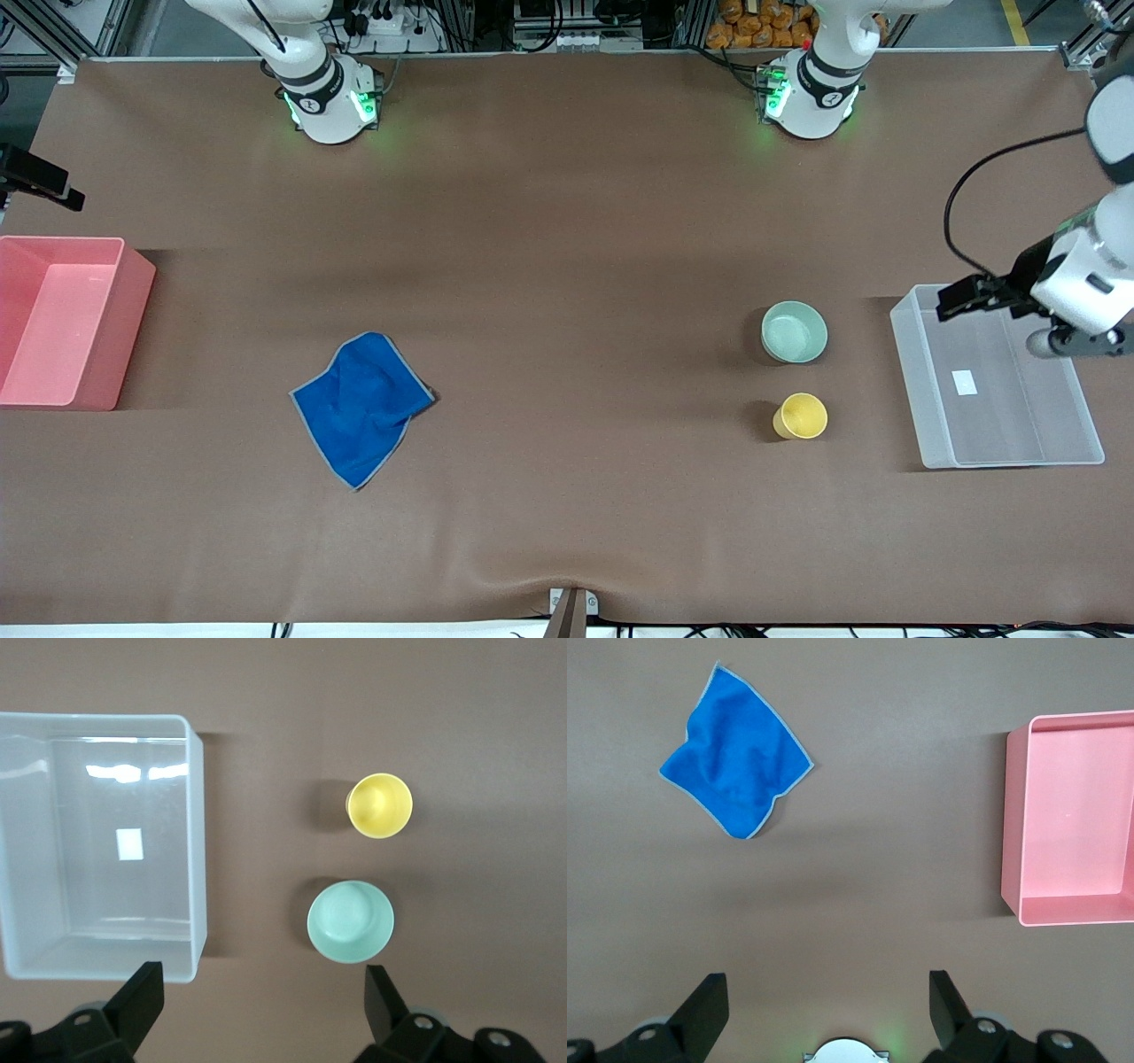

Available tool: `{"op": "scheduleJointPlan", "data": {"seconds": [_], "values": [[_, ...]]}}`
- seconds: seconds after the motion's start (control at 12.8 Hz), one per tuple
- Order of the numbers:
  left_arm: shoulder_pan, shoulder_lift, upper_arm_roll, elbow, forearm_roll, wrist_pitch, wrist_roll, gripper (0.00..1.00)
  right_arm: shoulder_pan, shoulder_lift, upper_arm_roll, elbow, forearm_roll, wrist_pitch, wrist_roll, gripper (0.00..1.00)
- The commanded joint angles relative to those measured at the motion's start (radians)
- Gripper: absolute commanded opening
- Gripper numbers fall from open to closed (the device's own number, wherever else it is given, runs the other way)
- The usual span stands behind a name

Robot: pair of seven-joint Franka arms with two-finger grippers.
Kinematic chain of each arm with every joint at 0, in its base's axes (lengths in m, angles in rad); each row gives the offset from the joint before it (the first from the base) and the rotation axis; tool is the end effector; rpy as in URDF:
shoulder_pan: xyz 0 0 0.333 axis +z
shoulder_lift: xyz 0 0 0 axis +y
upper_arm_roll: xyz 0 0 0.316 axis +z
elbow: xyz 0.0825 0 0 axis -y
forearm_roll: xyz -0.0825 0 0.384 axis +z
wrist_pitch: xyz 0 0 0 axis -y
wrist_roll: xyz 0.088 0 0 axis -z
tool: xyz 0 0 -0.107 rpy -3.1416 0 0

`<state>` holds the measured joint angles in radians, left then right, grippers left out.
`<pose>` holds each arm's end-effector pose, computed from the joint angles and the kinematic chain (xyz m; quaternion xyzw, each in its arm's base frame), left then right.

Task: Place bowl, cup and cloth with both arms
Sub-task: 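Reach the left gripper down to the yellow cup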

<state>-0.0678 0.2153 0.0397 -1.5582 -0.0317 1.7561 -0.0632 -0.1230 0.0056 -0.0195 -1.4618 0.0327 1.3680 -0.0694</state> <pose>0.6266 -0.0226 0.5192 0.9997 0.0202 -0.0091 0.0109 0.5298 -0.0719 0.6551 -0.9981 0.0340 0.0477 0.0213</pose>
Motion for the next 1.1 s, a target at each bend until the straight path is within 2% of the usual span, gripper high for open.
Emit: {"op": "scheduleJointPlan", "data": {"seconds": [0.0,0.55,0.78,1.02], "values": [[-0.012,0.079,-0.004,0.015,-0.037,0.058,0.005,1.0,-0.006,-0.003,0.007,-0.002,0.0,-0.006,0.02,1.0],[-0.018,0.314,-0.015,-0.005,-0.034,0.298,-0.014,1.0,0.022,0.028,0.007,-0.002,0.012,-0.026,0.026,1.0],[-0.02,0.347,-0.018,-0.002,-0.043,0.319,-0.02,1.0,0.109,0.088,0.009,-0.002,0.01,-0.015,0.237,1.0],[-0.035,0.398,-0.021,0.001,-0.04,0.384,-0.046,1.0,0.126,0.164,0.009,-0.002,0.01,0.025,0.367,1.0]]}}
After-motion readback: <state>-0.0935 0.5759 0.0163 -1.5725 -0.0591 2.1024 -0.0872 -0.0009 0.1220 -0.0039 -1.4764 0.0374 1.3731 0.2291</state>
